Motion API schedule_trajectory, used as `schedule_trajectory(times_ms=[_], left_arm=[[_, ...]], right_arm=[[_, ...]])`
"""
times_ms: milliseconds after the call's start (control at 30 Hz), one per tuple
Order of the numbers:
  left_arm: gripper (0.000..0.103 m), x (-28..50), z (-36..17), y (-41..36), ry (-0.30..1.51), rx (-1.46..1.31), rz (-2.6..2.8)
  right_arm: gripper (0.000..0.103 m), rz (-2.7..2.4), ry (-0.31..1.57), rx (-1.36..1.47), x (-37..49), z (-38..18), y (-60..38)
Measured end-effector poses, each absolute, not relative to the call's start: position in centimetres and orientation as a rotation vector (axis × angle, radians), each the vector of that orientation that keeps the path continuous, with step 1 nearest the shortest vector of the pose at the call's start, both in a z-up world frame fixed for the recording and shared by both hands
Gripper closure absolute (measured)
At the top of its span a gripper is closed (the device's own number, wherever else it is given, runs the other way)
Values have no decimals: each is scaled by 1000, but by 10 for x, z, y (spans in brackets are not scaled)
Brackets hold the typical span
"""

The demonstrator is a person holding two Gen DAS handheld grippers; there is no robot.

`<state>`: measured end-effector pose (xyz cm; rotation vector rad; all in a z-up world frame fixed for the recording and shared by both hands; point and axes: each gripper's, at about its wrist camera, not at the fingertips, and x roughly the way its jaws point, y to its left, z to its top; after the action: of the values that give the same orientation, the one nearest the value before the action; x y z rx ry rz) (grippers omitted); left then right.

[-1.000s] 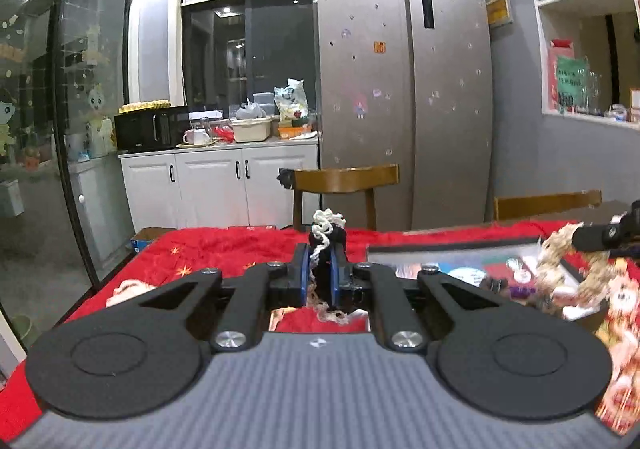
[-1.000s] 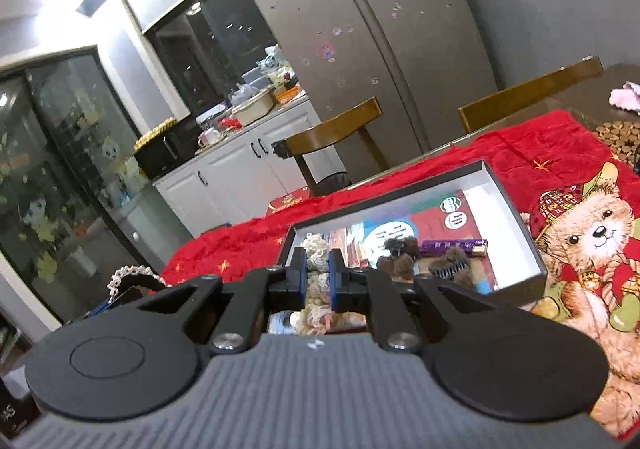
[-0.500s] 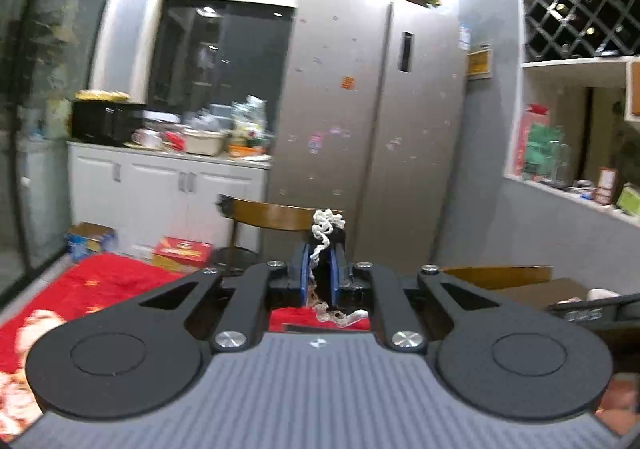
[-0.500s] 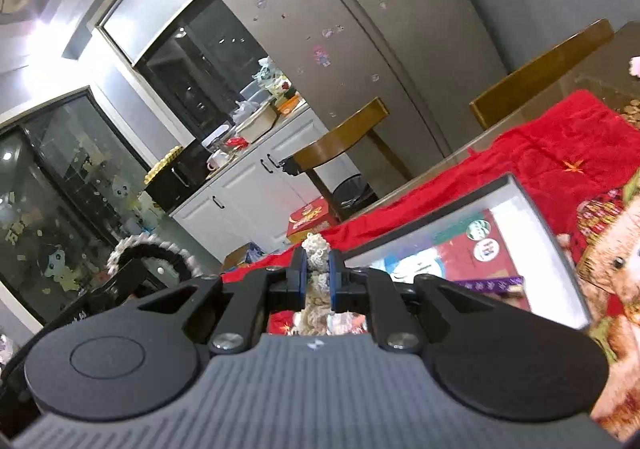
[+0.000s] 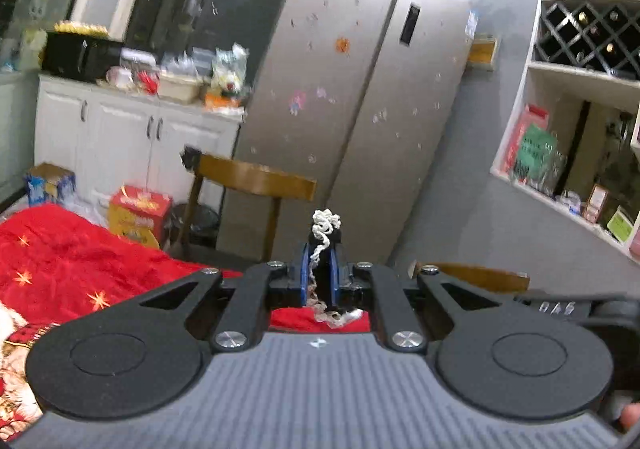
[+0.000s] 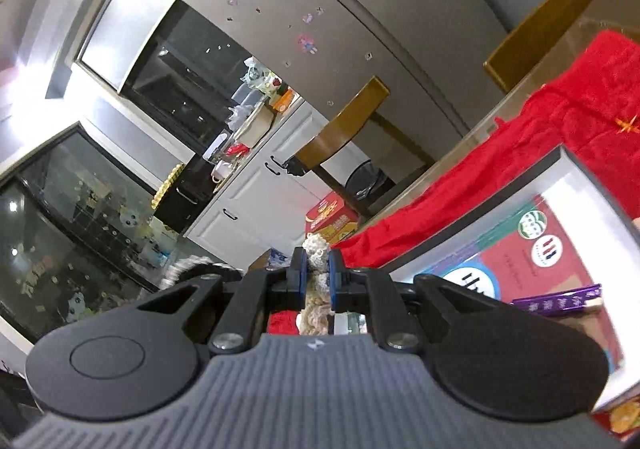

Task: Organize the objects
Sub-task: 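Lower both scrunchies into the box and open both grippers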

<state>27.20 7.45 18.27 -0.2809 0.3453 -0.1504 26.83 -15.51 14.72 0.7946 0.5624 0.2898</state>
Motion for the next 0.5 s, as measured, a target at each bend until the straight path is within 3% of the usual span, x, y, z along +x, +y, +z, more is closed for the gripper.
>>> schedule_trajectory(times_ms=[500], left_arm=[[90,334,116,69,512,-213,-123]], right_arm=[[90,256,604,694,304,113,-137]])
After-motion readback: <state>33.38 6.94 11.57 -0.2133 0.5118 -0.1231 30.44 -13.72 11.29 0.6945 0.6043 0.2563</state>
